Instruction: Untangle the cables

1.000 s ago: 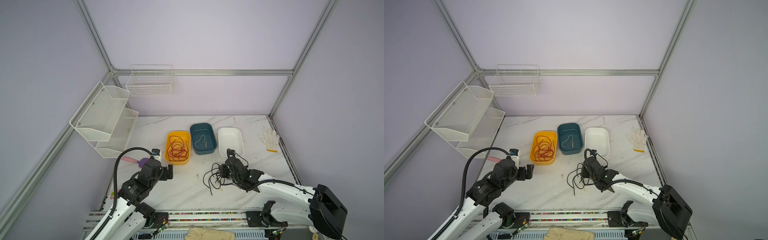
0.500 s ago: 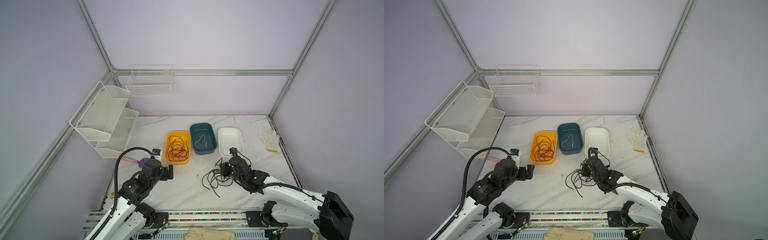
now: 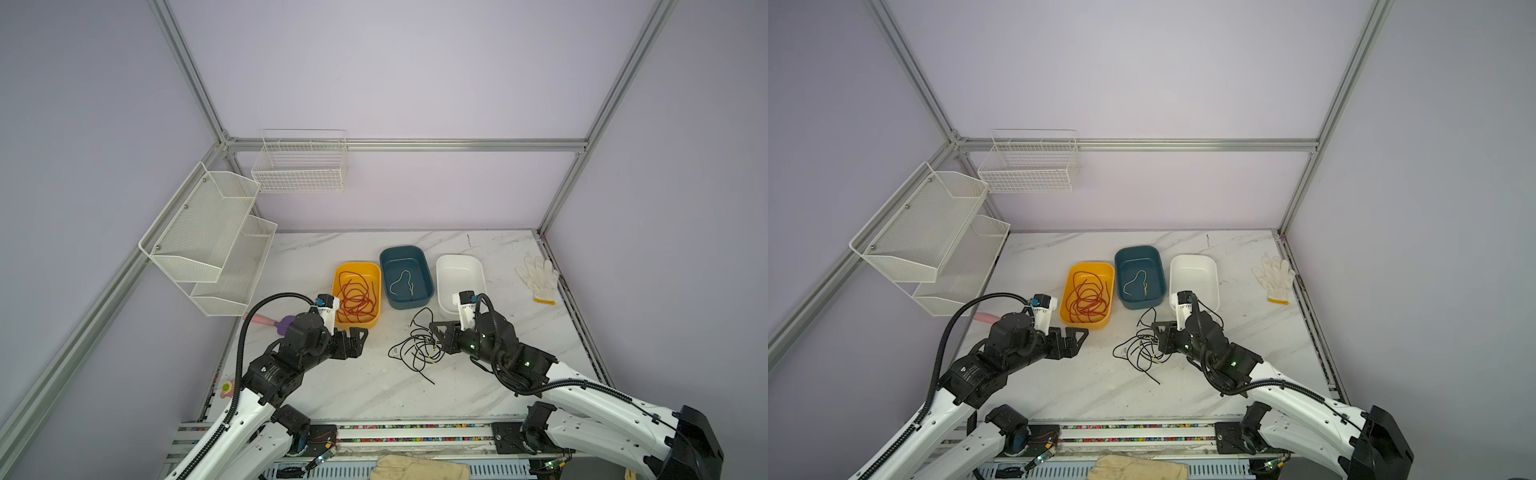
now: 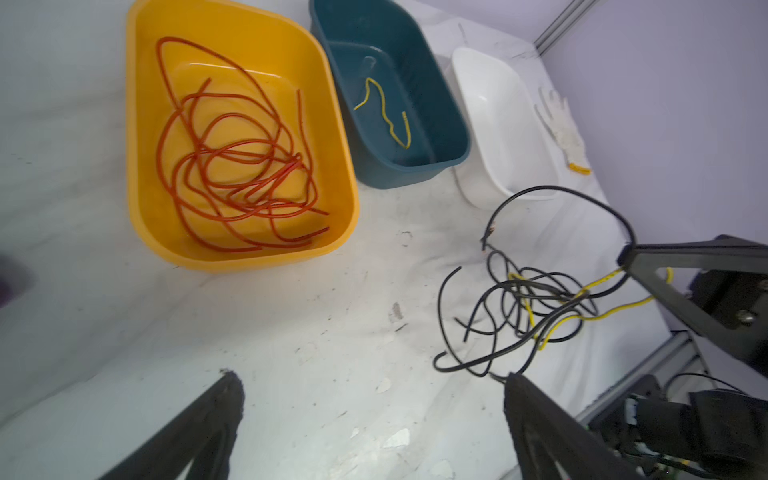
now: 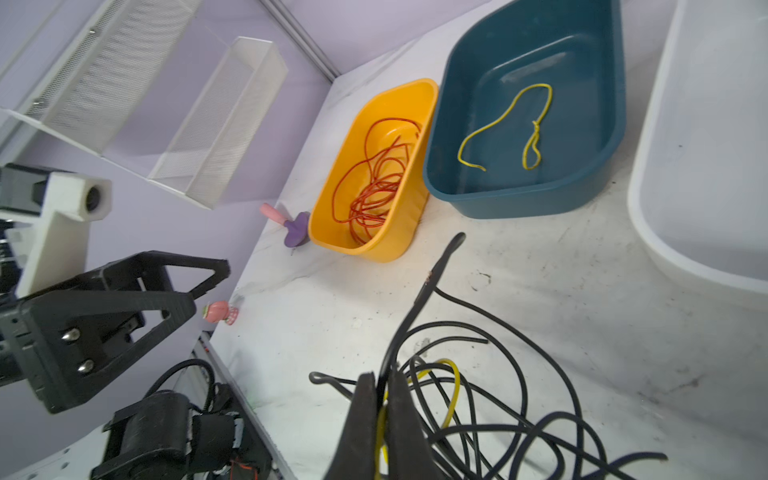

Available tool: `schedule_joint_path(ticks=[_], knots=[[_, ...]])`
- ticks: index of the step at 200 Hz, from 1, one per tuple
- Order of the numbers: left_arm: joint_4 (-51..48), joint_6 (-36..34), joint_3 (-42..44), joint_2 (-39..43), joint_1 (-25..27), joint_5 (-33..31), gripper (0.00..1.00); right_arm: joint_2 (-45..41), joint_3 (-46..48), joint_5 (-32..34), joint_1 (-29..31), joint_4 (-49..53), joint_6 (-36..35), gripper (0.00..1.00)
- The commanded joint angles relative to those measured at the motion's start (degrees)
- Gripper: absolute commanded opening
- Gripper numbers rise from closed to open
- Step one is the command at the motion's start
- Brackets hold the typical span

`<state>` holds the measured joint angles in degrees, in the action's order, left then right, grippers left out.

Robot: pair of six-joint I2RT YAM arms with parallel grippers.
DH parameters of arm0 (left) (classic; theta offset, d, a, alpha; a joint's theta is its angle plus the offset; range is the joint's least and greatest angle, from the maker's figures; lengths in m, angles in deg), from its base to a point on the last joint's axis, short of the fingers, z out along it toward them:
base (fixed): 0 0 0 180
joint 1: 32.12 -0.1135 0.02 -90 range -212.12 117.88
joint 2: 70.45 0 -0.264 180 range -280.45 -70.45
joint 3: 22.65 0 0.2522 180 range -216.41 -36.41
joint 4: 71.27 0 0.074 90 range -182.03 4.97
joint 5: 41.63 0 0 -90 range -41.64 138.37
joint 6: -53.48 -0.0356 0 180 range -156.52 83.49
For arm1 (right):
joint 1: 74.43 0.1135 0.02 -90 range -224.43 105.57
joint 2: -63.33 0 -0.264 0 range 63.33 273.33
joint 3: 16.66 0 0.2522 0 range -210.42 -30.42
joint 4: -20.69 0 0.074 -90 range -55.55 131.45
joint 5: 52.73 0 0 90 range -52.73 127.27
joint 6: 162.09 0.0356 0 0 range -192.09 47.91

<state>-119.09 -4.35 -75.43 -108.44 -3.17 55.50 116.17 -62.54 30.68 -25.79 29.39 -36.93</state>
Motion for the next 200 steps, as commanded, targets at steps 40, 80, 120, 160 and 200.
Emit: schedule_joint_path(ticks=[40, 80, 120, 160, 200], knots=[[17.9, 10.1, 8.6, 3.2, 6.7, 7.4, 0.97, -2.3, 3.2, -5.9, 1.1, -9.0, -0.4, 0.0], [24.5, 9.8, 12.6, 2.6, 12.4, 1.7, 0.97, 0.1, 2.9, -6.5, 1.5, -9.9, -0.1, 0.0], [28.7, 8.9, 13.1, -2.6, 15.3, 0.0, 0.97, 1.5, 0.5, -5.6, 2.6, -8.4, -0.5, 0.0], [32.5, 8.0, 12.5, -6.5, 16.1, 1.6, 0.94, 1.7, 0.7, -5.5, 3.5, -8.9, 0.0, 0.0], [34.3, 6.0, 12.4, -9.6, 16.7, 5.1, 0.79, 1.8, -0.5, -5.4, 4.5, -7.6, -0.7, 0.0]])
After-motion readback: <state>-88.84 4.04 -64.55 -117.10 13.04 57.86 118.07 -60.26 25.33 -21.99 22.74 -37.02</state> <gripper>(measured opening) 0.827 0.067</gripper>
